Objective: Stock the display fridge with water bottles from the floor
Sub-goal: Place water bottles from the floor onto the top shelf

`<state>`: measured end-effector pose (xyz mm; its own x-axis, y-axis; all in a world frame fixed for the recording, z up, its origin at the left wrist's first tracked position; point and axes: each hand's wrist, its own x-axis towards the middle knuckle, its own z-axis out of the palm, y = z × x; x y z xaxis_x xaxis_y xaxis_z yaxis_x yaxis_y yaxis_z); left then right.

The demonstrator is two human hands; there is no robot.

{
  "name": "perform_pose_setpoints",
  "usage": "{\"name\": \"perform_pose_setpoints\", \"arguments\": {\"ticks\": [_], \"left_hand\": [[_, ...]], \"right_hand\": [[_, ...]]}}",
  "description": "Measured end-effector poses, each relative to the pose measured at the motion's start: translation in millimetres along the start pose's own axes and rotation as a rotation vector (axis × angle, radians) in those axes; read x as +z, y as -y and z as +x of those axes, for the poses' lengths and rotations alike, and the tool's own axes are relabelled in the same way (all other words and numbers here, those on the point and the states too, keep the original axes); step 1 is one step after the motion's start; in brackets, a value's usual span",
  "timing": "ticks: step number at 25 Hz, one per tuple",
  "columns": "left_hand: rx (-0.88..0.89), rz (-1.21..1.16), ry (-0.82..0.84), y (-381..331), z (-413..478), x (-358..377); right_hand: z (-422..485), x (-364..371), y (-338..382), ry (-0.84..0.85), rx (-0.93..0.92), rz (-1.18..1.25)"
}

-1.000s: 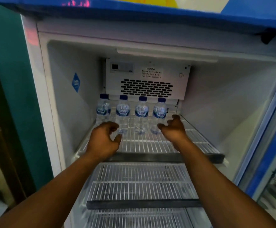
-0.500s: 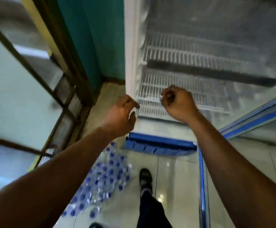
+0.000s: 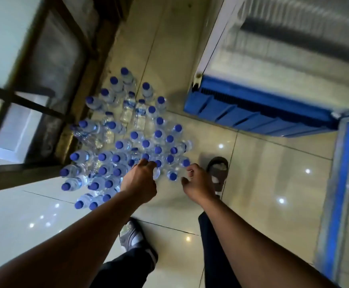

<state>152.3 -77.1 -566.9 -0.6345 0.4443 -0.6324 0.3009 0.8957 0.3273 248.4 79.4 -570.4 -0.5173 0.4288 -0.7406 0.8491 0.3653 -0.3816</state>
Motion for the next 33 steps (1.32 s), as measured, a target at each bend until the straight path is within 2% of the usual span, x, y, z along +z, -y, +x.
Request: {"name": "perform_pose_setpoints", "arguments": {"ticks": [3,7,14,18,22,25,29,33], "left_hand": [[0.043,0.066,0.033,36,56,78],[0.119,0.180,0.013,52,110,149],[0.117,0.251,-0.093,65,146,198],[0.112,0.247,-0.117,65,150,190],[0.102,0.204,-0.070,55,128,158],[0.157,0.131,-0.143,34,80,99],[0.341,0.110,-0.338,-21,-4,-36],[0.484,-0.133,-0.453,-104,-84,-182]], "right_hand": [[56,86,-42,0.035,0.003,-0.190],[106,153,-77,0.032,0.018,-0.290],[141,191,-100,-0.192,-0.071,-0.226],[134,187,-100,-0.201,-0.103,-0.192],[106,156,-92,-0.203,-0.133,-0.211],[63,104,-67,-0.228,-0.145,-0.178],[-21,-9,-11,-0.363,-0.281,-0.088],[-115,-140,56,-0.487,-0.391,0.037]]}}
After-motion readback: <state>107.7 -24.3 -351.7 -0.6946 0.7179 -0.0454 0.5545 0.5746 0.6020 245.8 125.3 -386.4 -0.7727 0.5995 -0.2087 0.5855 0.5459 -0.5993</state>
